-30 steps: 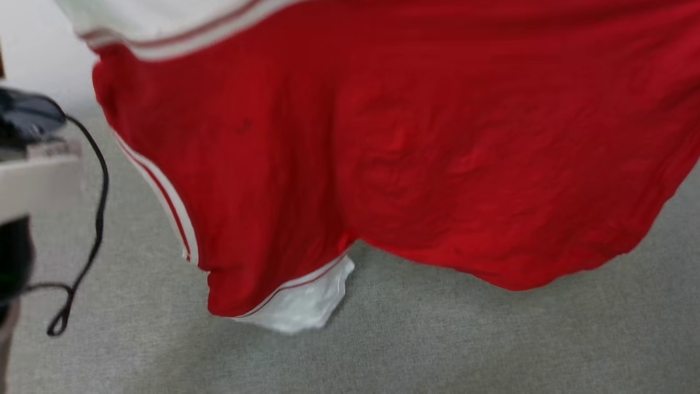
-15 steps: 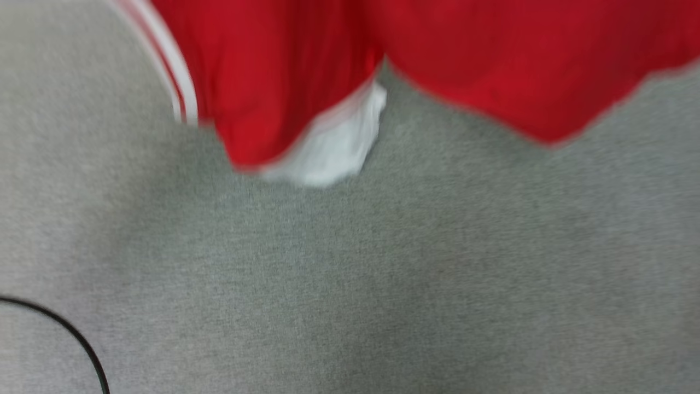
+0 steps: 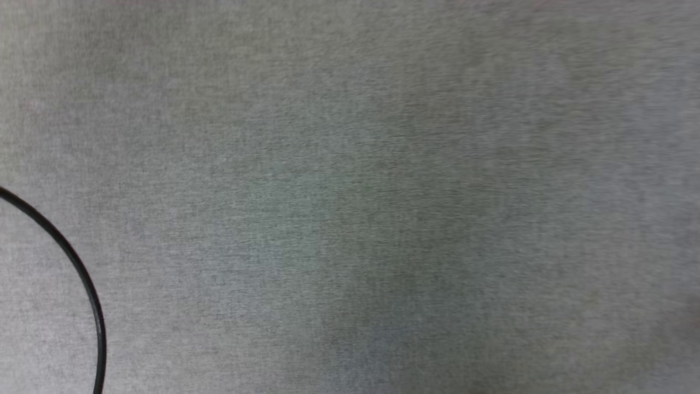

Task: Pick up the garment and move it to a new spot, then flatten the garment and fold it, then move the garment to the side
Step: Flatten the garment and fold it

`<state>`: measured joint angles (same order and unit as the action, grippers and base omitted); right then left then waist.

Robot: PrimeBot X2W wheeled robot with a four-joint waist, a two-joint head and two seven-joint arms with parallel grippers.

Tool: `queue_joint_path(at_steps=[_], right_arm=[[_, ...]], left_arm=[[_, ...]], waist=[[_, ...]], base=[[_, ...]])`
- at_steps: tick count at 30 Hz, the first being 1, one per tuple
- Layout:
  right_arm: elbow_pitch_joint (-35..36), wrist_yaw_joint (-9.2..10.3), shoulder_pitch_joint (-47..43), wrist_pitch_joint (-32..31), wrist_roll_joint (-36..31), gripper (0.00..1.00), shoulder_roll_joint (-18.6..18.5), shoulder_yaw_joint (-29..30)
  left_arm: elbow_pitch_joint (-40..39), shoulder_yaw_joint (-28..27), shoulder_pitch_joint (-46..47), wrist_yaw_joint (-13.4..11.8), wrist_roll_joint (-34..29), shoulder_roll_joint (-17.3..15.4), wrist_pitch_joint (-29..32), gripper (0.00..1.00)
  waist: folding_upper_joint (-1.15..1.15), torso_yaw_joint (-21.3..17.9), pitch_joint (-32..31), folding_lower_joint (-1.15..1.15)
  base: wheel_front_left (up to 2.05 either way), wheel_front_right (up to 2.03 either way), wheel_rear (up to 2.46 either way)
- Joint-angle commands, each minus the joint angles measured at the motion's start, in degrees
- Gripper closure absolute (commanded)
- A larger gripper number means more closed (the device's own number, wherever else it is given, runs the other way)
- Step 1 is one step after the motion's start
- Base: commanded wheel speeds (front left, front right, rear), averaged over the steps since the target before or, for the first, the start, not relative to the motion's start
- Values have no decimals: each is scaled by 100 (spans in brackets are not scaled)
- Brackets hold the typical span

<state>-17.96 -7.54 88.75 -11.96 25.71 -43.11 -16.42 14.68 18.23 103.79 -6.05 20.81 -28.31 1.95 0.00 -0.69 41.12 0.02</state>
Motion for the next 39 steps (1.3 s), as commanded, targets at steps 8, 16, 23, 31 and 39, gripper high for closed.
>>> queue_joint_path(at_steps=[8,16,23,31,39], right_arm=[[-1078,10,192,925,-240,100,361,-471],[-1882,8,-801,1564,-229,100,709,-983],[-2125,7,-1975,1768,-55,100,758,-1495],[-2284,7,-3330,1731,492,100,832,-2008],[-2145,8,-4503,1561,1204,100,702,-2388]], left_arm=[[866,146,-142,55,46,371,-703,100],[1249,562,-1949,197,307,843,-1315,100],[1216,809,-3964,184,527,1155,-1633,100],[886,1030,-6093,54,617,970,-1692,100],[371,1307,-7979,-97,627,356,-1465,100]], waist=[[0,314,229,-2],[0,454,-152,-2],[0,540,-824,-2],[0,566,-1822,-2],[0,594,-2634,-2]], base=[[0,0,0],[0,0,0],[0,0,0],[0,0,0],[0,0,0]])
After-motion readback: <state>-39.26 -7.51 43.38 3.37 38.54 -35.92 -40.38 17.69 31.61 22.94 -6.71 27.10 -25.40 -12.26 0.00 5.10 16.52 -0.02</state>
